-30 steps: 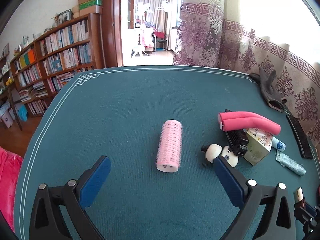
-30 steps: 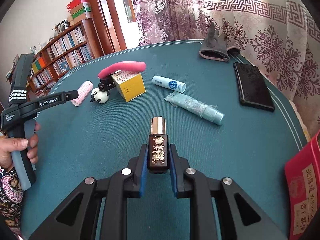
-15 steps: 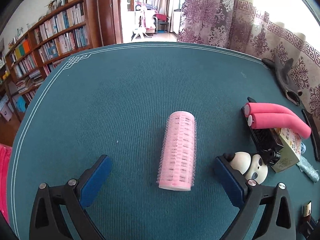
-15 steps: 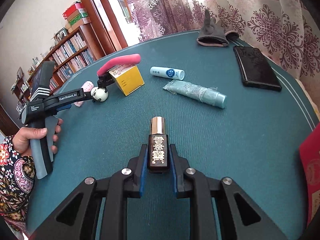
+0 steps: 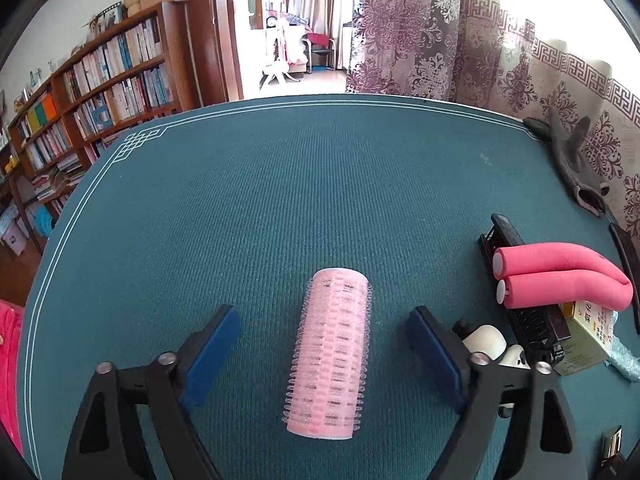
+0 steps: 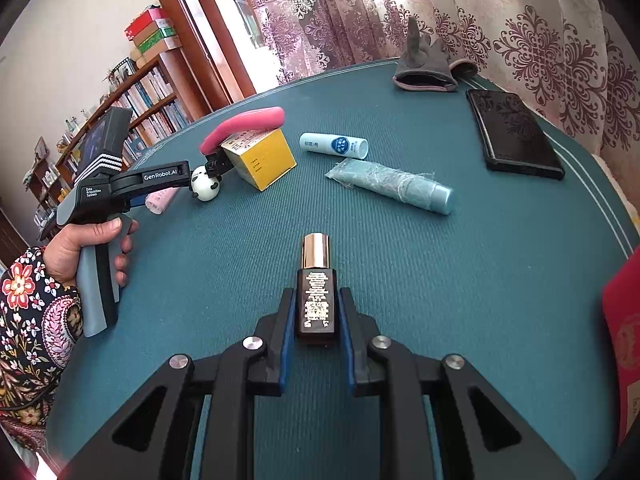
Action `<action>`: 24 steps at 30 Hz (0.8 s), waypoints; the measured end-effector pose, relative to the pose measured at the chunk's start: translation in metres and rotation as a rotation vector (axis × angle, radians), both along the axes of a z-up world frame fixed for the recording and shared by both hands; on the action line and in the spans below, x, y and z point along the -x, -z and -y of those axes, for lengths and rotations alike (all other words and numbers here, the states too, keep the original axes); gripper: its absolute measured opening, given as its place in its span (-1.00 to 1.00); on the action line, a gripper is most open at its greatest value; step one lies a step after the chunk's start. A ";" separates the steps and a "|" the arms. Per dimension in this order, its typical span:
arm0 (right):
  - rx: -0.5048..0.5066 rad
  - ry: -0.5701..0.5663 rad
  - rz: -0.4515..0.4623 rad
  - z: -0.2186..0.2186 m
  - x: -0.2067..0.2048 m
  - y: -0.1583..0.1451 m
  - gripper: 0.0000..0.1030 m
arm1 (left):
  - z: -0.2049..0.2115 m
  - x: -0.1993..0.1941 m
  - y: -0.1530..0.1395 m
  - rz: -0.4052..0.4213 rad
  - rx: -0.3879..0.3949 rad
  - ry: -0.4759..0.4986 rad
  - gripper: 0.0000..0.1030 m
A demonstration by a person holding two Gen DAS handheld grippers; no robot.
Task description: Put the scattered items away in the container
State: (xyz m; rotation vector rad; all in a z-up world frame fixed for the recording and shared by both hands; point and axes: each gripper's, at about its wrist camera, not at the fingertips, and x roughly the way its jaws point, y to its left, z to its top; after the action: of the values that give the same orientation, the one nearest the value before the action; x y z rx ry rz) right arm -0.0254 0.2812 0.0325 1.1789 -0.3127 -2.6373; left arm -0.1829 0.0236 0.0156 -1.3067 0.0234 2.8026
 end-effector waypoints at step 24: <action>0.013 0.104 -0.102 -0.027 -0.034 -0.039 -0.58 | -0.049 -0.166 -0.046 -0.165 -0.130 0.240 -0.40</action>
State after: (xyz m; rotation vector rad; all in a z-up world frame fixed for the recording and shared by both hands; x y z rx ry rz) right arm 0.0082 0.3087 0.0719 1.0468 -0.3816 -2.7684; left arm -0.0171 0.0722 0.0620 -0.9716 0.0040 2.6492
